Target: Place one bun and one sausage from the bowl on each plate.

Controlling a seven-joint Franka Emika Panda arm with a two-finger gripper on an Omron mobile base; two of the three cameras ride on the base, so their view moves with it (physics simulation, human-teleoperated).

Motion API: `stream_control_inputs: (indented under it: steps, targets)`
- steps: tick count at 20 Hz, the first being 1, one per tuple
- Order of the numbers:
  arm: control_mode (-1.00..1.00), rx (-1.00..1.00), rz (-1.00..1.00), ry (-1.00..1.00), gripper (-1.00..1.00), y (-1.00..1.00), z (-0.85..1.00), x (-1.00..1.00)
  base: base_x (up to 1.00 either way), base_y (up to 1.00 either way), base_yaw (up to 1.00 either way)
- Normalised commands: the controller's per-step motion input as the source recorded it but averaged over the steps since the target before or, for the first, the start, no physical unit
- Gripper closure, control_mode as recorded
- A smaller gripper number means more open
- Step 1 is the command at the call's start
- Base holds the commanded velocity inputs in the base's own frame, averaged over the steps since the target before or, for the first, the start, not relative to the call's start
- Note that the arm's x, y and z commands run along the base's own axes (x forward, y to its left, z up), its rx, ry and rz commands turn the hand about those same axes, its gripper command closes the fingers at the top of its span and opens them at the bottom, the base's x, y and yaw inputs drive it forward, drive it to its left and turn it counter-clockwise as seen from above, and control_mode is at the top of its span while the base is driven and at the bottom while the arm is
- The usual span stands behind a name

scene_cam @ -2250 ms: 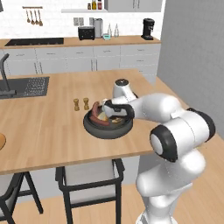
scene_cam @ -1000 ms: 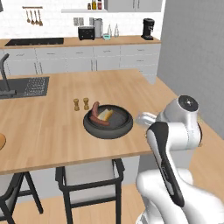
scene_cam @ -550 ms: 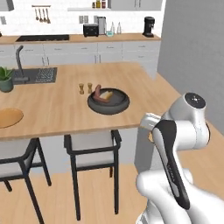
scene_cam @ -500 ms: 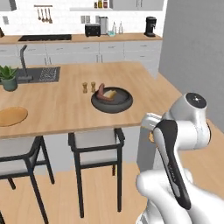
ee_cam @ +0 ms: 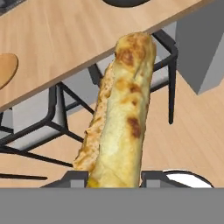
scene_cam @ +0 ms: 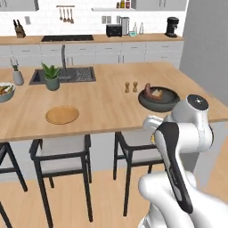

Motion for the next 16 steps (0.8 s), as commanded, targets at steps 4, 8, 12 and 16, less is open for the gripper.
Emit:
stream_control_inputs:
  steps: [4,8,12,16]
  targets:
    - [1.00,0.00,0.00,0.00,1.00,0.00,0.00,0.00,0.83,1.00,0.00]
    - [1.00,0.00,0.00,0.00,1.00,0.00,0.00,0.00,1.00,1.00,-0.03]
    - [1.00,0.00,0.00,0.00,1.00,0.00,0.00,0.00,0.98,1.00,-0.09]
    - [-1.00,-0.02,-0.03,0.00,1.00,0.13,-0.12,0.17,0.61,0.72,-0.11]
